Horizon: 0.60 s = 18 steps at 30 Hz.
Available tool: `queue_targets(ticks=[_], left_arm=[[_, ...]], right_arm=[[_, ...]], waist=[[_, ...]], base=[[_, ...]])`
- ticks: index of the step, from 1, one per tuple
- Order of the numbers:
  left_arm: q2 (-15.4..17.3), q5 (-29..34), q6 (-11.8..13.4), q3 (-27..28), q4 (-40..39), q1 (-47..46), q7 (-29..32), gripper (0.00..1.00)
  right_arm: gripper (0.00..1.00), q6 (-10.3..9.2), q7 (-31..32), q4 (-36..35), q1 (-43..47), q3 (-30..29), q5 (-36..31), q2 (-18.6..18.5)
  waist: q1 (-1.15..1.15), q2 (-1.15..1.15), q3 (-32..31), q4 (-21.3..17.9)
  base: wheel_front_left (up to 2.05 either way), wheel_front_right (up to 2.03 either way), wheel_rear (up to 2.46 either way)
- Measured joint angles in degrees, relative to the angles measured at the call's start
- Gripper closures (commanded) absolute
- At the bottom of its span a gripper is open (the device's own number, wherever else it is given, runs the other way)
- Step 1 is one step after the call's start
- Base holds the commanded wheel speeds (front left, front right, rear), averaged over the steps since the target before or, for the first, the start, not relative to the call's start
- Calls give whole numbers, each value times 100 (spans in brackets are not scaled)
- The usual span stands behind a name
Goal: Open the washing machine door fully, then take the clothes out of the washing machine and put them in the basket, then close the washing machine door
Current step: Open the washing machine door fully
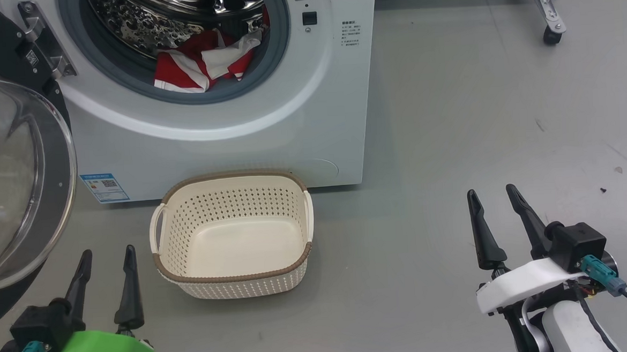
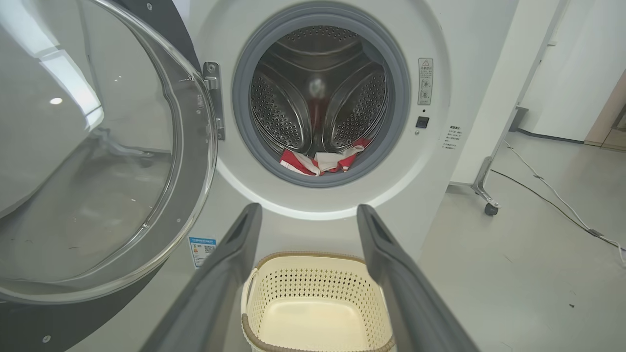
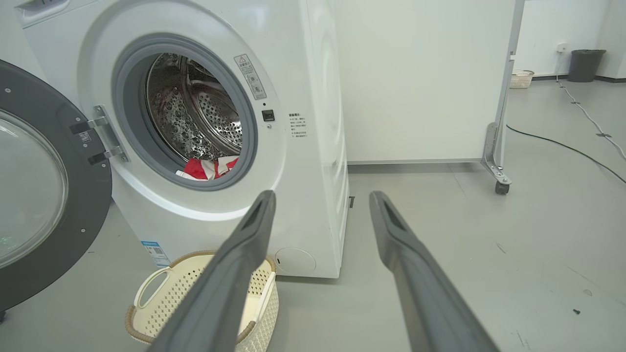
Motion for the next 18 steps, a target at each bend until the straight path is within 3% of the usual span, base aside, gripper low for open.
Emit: queue_targets(ticks=[18], left_arm=[[-16,56,68,-26,-162,147,-42,0]], right_arm=[[0,1,0,2,17,19,-18,24]], waist=[[0,0,-41,-35]], base=[[0,0,0]])
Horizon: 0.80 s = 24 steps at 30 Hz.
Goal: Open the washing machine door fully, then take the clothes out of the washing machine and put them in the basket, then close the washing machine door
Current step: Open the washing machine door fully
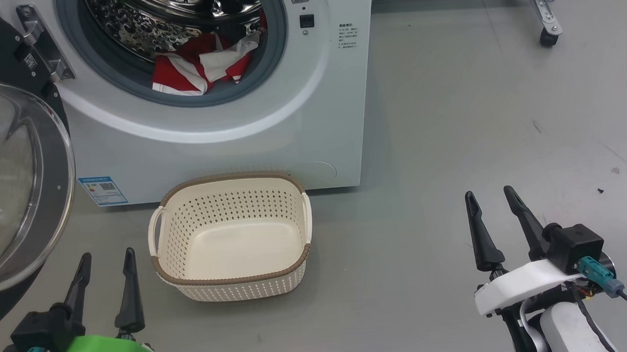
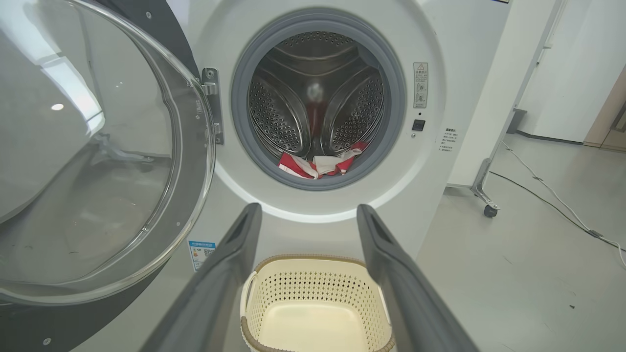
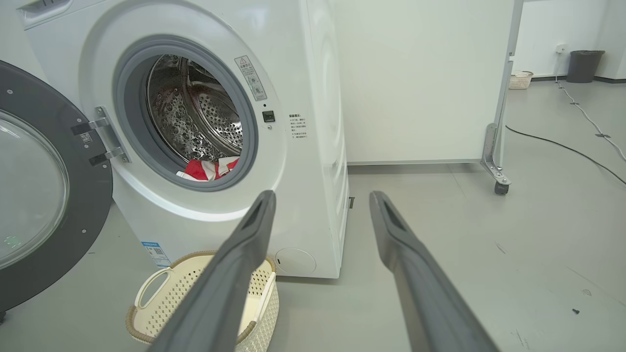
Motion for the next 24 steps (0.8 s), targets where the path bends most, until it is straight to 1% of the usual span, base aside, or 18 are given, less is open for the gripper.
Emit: queue_targets(ticks=[11,24], left_arm=[[-2,37,65,7,-21,8,0,0],[-7,38,66,27,-37,8,-2,0]], right_arm=[[0,0,0,-1,0,-16,-1,19],[0,0,0,-1,0,-46,-41,24]], waist=[[0,0,24,-6],[0,0,48,-5]], base=[[0,0,0],[0,0,0]])
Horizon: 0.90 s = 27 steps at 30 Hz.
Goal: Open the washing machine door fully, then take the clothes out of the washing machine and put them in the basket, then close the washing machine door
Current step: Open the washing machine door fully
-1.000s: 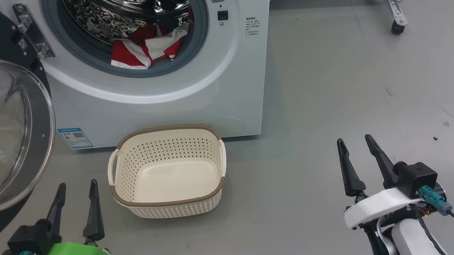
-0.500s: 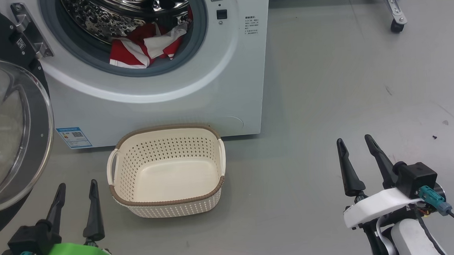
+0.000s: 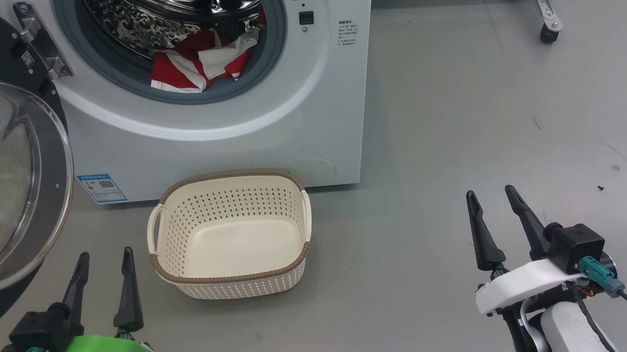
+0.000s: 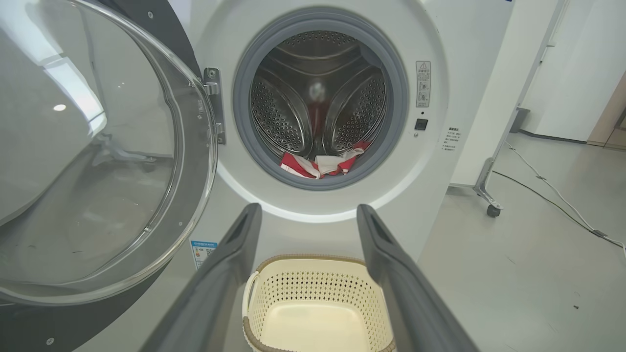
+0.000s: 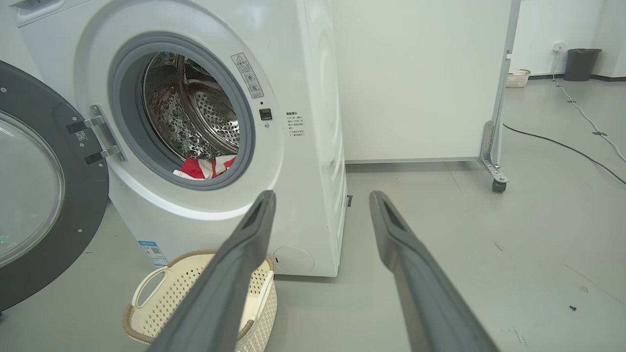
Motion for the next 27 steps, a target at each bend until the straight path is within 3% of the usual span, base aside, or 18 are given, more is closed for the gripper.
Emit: queue_targets(ticks=[27], left_arm=[[-64,-89,-35,59,-23,0,-4,0]], right_arm=[[0,0,0,0,0,-35,-49,23]], waist=[[0,0,12,-10]], base=[[1,-1,0]])
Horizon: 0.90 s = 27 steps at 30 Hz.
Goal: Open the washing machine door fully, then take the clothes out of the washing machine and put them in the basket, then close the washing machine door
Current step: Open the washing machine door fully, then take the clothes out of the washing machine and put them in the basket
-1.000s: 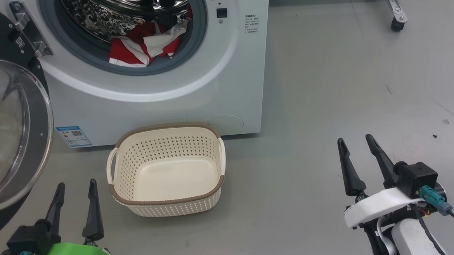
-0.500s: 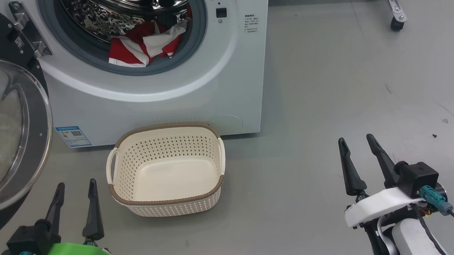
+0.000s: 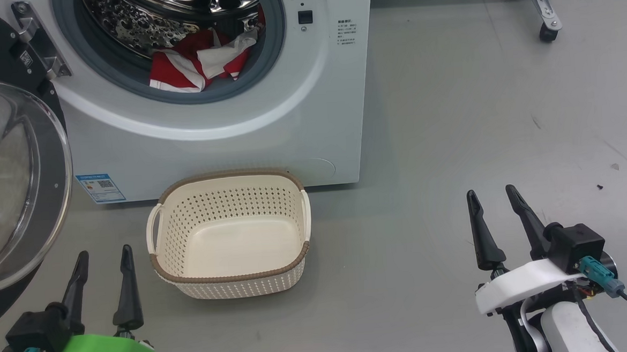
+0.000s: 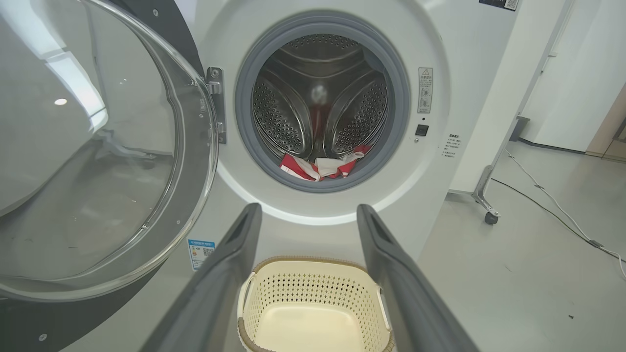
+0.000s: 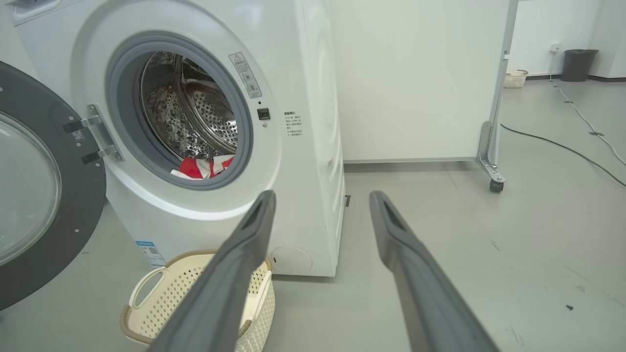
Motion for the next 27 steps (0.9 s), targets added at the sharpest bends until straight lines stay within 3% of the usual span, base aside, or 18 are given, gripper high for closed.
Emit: queue_targets(ticks=[14,27], left_arm=[[2,-74,-76,-29,-102,2,0,0],[0,-124,-118,-18,-124,6,-1,0]], right_arm=[[0,0,0,0,0,-2,0,9],[0,0,0,2,2,-25,0,11]], waist=[[0,0,-3,-2],[0,0,52,14]], base=[[37,-37,0],[93,-93,0]])
